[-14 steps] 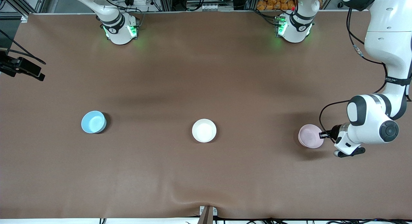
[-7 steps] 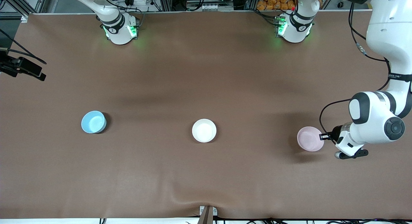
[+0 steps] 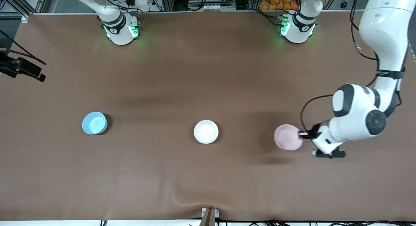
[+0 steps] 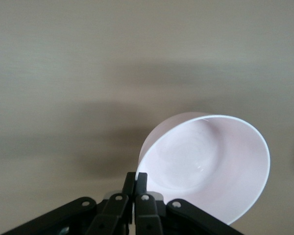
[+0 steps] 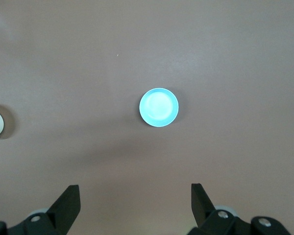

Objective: Stack pink and blue bowls on white bowl
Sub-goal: 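Carry the pink bowl with the left gripper toward the white bowl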

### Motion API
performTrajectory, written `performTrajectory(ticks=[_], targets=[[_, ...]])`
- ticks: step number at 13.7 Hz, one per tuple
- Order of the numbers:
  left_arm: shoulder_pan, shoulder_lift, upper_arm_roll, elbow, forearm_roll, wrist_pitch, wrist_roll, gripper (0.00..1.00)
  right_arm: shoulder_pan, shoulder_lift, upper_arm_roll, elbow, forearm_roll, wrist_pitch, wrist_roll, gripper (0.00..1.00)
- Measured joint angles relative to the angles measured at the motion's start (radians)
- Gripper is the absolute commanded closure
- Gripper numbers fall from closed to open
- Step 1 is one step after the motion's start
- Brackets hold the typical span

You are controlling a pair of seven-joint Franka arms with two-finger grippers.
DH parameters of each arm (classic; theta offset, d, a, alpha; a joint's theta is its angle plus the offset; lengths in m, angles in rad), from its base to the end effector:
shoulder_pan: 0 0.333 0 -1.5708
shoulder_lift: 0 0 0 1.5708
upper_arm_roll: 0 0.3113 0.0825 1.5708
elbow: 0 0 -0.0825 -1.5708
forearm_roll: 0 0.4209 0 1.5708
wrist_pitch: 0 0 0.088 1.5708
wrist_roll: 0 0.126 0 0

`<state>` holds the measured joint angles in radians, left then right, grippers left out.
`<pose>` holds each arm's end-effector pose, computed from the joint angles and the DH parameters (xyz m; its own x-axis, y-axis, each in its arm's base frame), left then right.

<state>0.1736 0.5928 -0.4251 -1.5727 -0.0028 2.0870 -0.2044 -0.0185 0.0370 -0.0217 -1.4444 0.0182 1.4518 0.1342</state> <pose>0.7033 -0.1457 0.2771 0.9966 0.0068 -0.0819 0.0248 -0.9750 0.2207 0.5897 -0.0210 0.6323 0.9847 -0.1714 -0.0316 -0.1718 -0.9850 -0.0132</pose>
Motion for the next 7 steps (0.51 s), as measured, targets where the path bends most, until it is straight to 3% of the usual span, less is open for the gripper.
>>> performTrajectory(ticks=[2,7], targets=[[-0.046,0.0,-0.031,0.023,-0.003,0.0,-0.118,1.0,-0.002,0.0,-0.001,0.0,0.002,0.0,0.0,0.0],[-0.25,0.048,-0.031,0.108,-0.006,0.005,-0.49,1.0,-0.004,0.001,-0.001,0.0,0.004,0.0,0.0,0.0]])
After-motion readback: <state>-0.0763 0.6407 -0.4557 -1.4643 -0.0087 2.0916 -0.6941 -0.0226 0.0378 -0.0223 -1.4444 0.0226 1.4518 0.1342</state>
